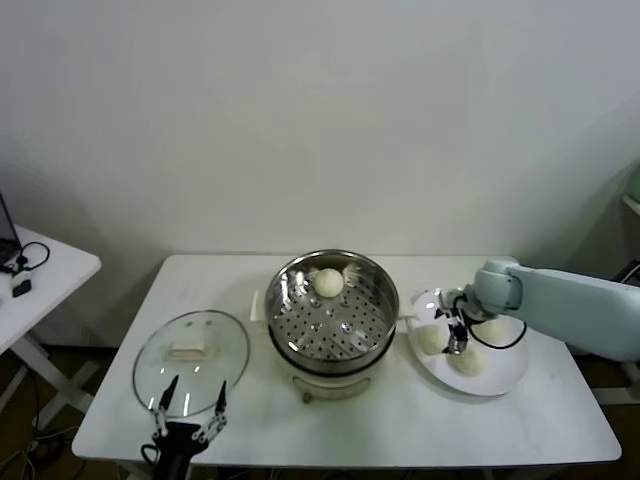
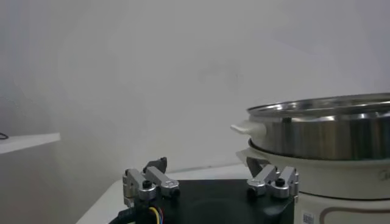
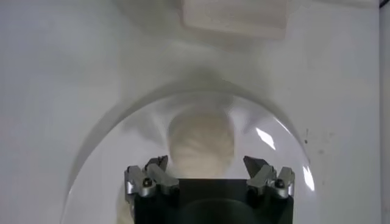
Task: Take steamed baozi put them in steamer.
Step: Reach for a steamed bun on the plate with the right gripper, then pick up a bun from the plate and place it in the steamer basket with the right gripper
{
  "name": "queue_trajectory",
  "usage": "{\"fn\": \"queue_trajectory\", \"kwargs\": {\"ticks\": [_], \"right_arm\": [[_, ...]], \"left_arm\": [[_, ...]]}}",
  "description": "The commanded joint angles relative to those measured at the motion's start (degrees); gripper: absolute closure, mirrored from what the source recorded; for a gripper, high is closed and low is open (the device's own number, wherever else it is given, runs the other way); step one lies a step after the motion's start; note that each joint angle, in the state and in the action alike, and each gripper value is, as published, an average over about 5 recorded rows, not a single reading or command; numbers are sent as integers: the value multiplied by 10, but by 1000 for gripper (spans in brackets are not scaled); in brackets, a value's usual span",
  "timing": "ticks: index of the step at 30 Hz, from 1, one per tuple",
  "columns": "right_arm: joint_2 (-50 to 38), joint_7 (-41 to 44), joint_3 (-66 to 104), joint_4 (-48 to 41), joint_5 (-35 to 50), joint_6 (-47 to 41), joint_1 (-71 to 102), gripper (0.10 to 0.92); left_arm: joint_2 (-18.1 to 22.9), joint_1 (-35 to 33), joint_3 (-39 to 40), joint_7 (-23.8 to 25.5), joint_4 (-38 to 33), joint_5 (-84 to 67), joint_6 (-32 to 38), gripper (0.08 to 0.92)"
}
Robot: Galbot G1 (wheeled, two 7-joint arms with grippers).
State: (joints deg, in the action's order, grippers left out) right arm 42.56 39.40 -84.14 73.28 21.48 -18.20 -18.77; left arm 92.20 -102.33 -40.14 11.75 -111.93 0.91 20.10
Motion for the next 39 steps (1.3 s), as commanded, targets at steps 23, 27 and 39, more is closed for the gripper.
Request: {"fn": "queue_trajectory", "kwargs": {"ticks": [23,27,39], "right_arm": [[-63,96,-94,37,55,65,-201,372],[-76,131,-146,46,94,83,-293,372],[3,182,-196,123,249,69,-497,370]], "left_arm": [[21,-6,4,0,-6,12,3,177],[19,-6,2,0,-6,10,3,177],[13,-3,0,0,-2,2,1,177]]}}
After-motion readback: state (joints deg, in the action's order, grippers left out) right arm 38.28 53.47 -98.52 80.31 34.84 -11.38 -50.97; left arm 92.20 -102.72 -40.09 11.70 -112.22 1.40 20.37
